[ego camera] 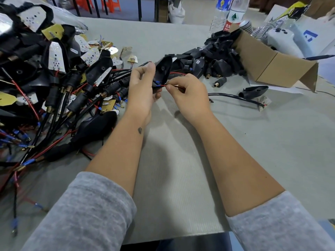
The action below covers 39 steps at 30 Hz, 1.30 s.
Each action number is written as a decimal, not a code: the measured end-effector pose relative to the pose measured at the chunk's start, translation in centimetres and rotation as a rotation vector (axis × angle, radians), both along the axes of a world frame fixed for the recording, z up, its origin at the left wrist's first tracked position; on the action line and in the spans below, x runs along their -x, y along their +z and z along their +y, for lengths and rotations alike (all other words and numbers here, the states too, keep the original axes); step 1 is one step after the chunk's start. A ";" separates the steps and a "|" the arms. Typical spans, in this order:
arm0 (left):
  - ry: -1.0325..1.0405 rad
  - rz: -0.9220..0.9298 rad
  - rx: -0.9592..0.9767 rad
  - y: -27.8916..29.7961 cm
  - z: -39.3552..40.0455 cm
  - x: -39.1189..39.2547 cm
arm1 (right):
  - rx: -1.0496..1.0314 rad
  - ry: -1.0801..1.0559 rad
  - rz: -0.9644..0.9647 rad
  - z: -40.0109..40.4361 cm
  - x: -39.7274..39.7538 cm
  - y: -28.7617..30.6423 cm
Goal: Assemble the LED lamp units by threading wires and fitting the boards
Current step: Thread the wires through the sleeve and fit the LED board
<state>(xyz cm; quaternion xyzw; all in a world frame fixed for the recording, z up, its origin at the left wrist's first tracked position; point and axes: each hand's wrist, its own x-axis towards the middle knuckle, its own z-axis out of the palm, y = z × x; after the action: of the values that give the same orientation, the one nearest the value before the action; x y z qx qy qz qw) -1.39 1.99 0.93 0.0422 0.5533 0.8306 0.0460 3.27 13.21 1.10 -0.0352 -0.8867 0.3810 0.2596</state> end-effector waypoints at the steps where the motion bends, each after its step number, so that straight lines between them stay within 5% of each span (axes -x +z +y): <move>1: -0.023 0.006 -0.030 0.1 -0.1 0.0 | -0.019 -0.004 0.005 0.0 0.0 0.0; 6: -0.034 0.033 -0.071 0.3 0.0 -0.4 | -0.141 0.012 0.007 -0.1 -0.1 0.1; 39: -0.143 0.036 0.013 0.5 0.4 -0.7 | 0.068 0.058 0.118 0.2 -0.1 -0.1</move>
<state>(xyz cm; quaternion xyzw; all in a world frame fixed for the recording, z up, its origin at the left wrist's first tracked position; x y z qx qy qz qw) -0.70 2.38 1.44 0.0965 0.5549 0.8208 0.0956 3.33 13.45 1.03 0.0044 -0.8571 0.4195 0.2991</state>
